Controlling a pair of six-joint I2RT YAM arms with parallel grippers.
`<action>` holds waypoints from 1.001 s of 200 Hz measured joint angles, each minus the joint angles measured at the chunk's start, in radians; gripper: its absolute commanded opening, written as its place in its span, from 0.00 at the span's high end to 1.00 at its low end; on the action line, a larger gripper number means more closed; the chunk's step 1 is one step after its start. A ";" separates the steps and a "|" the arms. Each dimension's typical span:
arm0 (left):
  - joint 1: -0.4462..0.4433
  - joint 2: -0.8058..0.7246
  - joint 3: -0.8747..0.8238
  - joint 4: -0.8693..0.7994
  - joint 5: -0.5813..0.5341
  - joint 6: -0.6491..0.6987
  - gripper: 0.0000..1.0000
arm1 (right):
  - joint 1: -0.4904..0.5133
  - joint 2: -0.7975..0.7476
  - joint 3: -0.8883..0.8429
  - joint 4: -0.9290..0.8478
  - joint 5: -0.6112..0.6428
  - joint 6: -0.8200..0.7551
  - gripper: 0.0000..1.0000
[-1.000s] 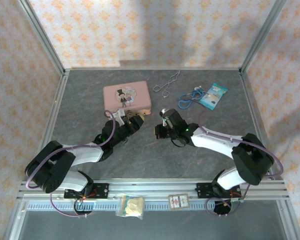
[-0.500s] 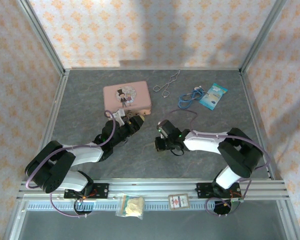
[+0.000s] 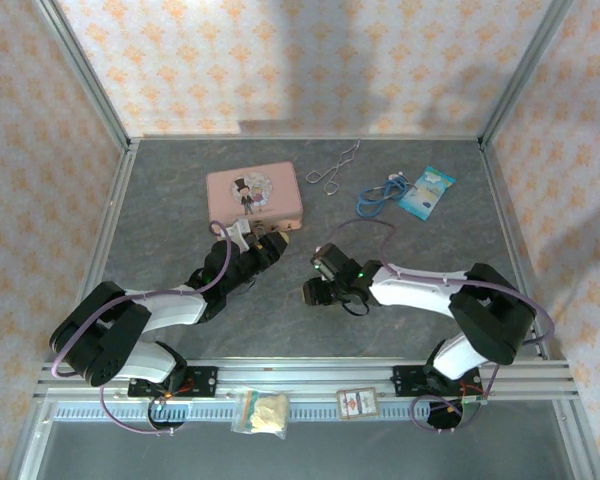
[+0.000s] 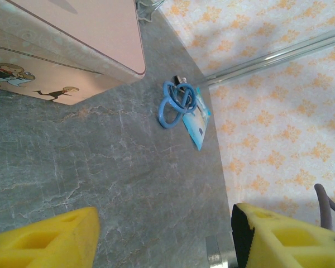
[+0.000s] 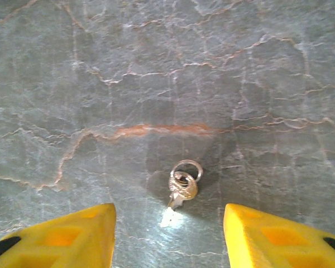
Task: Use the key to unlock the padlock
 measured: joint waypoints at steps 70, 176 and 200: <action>0.000 -0.006 0.000 -0.013 -0.010 0.000 0.38 | 0.011 0.140 0.117 -0.083 0.108 0.005 0.61; 0.000 -0.022 0.000 -0.023 -0.034 0.000 0.38 | 0.042 0.173 0.148 -0.142 0.202 0.110 0.81; 0.000 -0.022 0.000 -0.023 -0.034 0.000 0.38 | 0.042 0.173 0.148 -0.144 0.213 0.148 0.90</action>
